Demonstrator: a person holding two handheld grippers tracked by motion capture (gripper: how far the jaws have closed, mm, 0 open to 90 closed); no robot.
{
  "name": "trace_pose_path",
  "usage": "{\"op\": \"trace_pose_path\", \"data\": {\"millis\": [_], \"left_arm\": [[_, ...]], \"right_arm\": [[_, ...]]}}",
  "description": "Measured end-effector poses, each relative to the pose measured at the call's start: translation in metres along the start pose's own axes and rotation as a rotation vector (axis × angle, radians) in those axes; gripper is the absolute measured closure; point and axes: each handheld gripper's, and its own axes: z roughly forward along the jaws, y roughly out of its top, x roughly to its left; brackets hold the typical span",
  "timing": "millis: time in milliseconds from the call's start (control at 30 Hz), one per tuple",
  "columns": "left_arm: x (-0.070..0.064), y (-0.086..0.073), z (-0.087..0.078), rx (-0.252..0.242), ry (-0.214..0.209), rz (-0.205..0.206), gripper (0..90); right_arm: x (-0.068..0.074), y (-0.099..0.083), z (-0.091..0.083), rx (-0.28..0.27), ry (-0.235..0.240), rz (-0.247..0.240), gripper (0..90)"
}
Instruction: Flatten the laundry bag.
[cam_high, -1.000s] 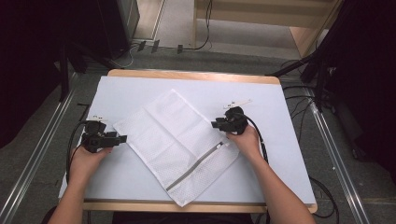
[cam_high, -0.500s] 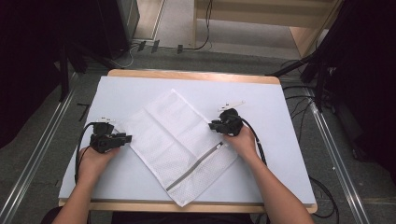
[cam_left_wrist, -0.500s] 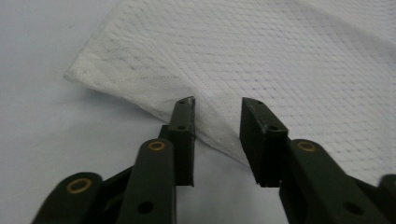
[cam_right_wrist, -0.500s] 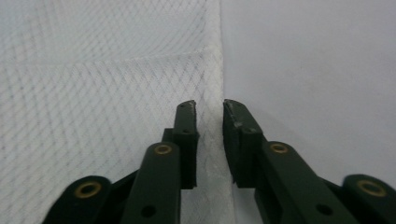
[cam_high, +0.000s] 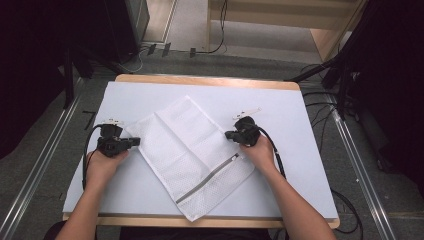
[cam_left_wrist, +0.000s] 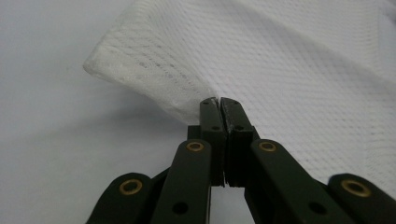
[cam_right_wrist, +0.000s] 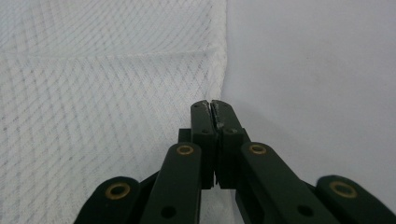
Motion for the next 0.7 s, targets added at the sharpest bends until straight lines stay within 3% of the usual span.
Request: {"op": "trace_pose_path", "data": {"millis": [100,233,400,700], "left_arm": [[0.000,0.007,0.004,0.009,-0.001,0.011,90.0],[0.005,0.018,0.011,0.014,-0.018,-0.006,90.0],[0.009,0.032,0.025,0.029,-0.005,0.006,90.0],[0.010,0.051,0.036,-0.009,-0.031,0.015,90.0]], "right_arm": [[0.000,-0.001,-0.002,0.009,-0.001,0.003,90.0],[-0.001,-0.003,-0.008,-0.002,-0.015,0.028,90.0],[-0.003,-0.011,-0.015,-0.019,-0.029,0.047,90.0],[0.005,-0.024,-0.024,-0.036,-0.032,0.058,90.0]]}}
